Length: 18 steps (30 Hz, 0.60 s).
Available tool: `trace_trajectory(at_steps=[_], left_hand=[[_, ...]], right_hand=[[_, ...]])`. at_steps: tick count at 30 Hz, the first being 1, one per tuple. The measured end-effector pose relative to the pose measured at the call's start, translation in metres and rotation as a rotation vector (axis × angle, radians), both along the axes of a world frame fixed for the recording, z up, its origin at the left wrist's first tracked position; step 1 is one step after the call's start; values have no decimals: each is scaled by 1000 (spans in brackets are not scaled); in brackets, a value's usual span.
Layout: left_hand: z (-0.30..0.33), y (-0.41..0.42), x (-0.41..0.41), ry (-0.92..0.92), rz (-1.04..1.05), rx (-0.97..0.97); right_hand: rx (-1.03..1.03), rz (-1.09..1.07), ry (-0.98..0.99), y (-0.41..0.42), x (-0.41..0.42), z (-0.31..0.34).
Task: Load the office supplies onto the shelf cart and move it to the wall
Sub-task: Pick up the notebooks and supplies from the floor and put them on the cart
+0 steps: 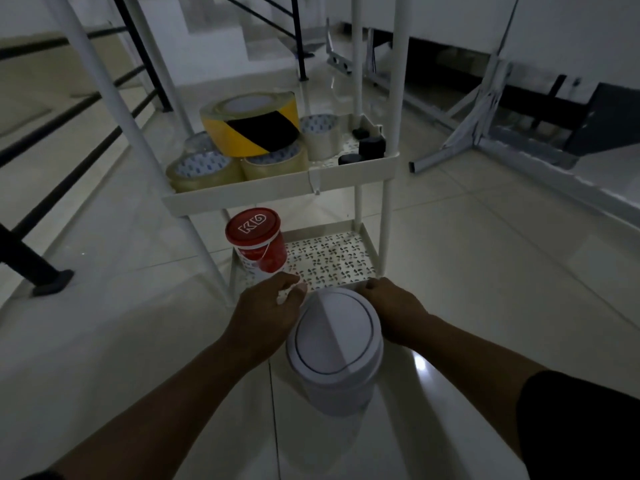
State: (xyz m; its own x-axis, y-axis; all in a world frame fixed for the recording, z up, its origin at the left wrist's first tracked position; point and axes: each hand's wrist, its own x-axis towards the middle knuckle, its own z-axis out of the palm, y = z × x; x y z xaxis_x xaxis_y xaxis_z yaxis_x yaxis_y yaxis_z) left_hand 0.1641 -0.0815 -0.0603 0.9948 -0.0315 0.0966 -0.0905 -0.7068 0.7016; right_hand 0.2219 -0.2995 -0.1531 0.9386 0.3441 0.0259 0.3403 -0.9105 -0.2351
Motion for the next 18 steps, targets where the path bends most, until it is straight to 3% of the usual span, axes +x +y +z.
trace_trajectory(at_steps=[4,13,18], left_hand=[[-2,3,1,-2,-7,-1],[19,7,-13,-1,21,-37],[46,8,-34,9,44,-51]], right_hand=[[-44,-30,-58,-2,-8,-2],[-11,-126,86,-20,-36,13],[-14,-215,35,-45,-71,40]])
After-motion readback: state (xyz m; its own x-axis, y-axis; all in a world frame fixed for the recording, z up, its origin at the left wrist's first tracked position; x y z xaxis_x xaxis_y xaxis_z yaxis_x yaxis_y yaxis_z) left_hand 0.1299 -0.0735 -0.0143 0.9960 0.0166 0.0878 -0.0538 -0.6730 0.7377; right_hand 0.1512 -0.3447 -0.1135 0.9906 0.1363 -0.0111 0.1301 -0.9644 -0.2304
